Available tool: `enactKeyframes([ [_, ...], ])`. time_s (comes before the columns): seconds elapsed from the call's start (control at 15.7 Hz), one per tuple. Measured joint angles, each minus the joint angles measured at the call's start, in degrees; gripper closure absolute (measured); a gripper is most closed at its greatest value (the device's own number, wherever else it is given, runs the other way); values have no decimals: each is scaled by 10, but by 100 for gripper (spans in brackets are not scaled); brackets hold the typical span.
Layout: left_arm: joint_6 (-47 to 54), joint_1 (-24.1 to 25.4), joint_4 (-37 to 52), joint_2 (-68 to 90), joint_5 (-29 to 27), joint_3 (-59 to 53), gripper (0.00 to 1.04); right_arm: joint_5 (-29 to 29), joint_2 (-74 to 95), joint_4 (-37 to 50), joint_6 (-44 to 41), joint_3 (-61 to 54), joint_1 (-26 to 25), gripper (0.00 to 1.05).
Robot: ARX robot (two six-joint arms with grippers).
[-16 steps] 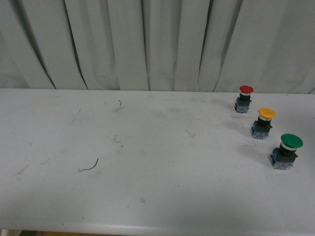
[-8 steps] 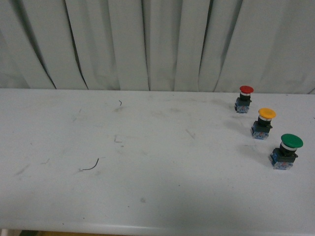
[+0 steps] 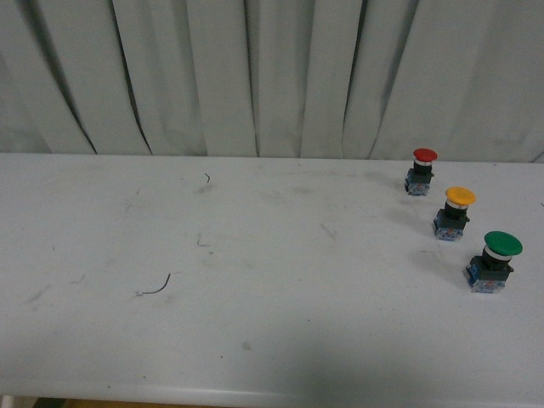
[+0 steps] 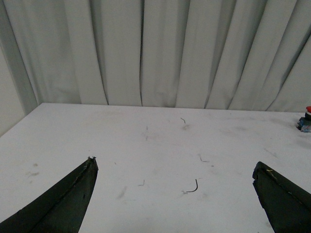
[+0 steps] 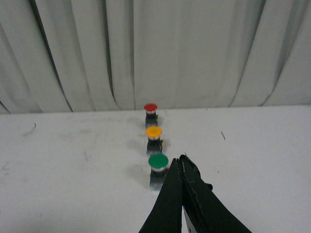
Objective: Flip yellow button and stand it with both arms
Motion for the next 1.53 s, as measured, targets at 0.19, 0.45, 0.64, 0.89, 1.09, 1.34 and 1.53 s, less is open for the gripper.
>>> enactKeyframes([
  [0.19, 0, 0, 0, 0, 0, 0, 7, 0, -44, -31, 0, 0, 0, 103],
  [0.45, 0, 0, 0, 0, 0, 0, 7, 0, -81, -73, 0, 0, 0, 103],
  [0.64, 0, 0, 0, 0, 0, 0, 7, 0, -104, -96, 0, 0, 0, 103],
  [0.89, 0, 0, 0, 0, 0, 0, 7, 0, -210, -220, 0, 0, 0, 103],
  [1.09, 0, 0, 0, 0, 0, 0, 7, 0, -220, -217, 0, 0, 0, 103],
  [1.34, 0, 0, 0, 0, 0, 0, 7, 0, -220, -217, -2, 0, 0, 83],
  [1.53, 0, 0, 0, 0, 0, 0, 7, 0, -220, -217, -2, 0, 0, 44],
])
